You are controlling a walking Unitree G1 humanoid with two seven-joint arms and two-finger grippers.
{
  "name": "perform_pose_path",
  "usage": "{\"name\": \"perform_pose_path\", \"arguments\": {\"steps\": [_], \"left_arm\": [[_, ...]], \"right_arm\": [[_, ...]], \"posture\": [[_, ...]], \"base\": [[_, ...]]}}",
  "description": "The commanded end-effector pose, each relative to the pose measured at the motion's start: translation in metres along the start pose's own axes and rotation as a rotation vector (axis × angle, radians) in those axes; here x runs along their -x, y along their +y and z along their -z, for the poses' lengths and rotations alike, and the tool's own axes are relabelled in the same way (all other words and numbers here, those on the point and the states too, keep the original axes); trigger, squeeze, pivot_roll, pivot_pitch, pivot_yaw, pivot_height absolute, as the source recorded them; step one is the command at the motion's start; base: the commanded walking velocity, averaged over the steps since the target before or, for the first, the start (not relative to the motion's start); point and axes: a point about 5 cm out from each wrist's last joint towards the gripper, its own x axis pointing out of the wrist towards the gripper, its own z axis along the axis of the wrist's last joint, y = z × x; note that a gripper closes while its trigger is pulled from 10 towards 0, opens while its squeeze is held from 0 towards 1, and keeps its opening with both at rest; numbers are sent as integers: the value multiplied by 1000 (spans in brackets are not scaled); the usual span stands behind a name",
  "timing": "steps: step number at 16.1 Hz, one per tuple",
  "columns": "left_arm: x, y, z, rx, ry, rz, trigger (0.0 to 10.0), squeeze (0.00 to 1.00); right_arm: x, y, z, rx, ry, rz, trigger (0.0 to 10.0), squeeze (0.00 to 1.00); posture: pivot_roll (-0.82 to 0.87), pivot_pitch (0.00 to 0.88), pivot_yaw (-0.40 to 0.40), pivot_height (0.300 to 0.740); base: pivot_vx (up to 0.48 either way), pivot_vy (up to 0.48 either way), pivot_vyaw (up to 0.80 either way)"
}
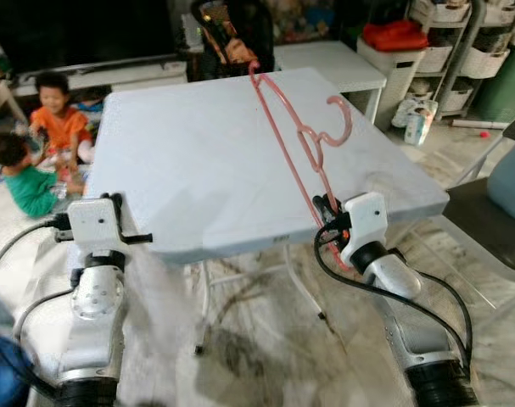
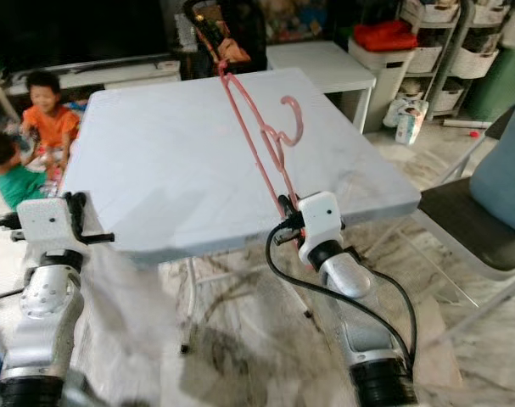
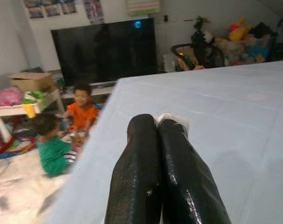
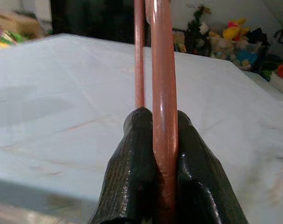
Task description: Hang hanger
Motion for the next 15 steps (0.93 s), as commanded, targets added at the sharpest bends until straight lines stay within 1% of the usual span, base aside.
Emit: {"name": "perform_pose_path", "arguments": {"steps": [1, 7, 11, 15], "left_arm": [[-5, 4, -12, -19, -50, -13, 10000, 0], [-4, 4, -10, 0, -31, -22, 10000, 0], [-6, 2, -9, 0, -25, -12, 10000, 0], [-7, -1, -8, 8, -7, -32, 10000, 0]], "right_arm": [[-4, 1, -10, 3, -40, 1, 10000, 0], [-5, 2, -10, 3, -39, -2, 10000, 0], [-6, 3, -11, 4, -42, -6, 10000, 0], [-5, 3, -10, 7, -41, 0, 10000, 0]], "posture": [[-104, 0, 21, 736], [-101, 0, 18, 736], [-100, 0, 16, 736], [-100, 0, 16, 736]], "base": [[454, 0, 0], [451, 0, 0], [0, 0, 0], [0, 0, 0]]}}
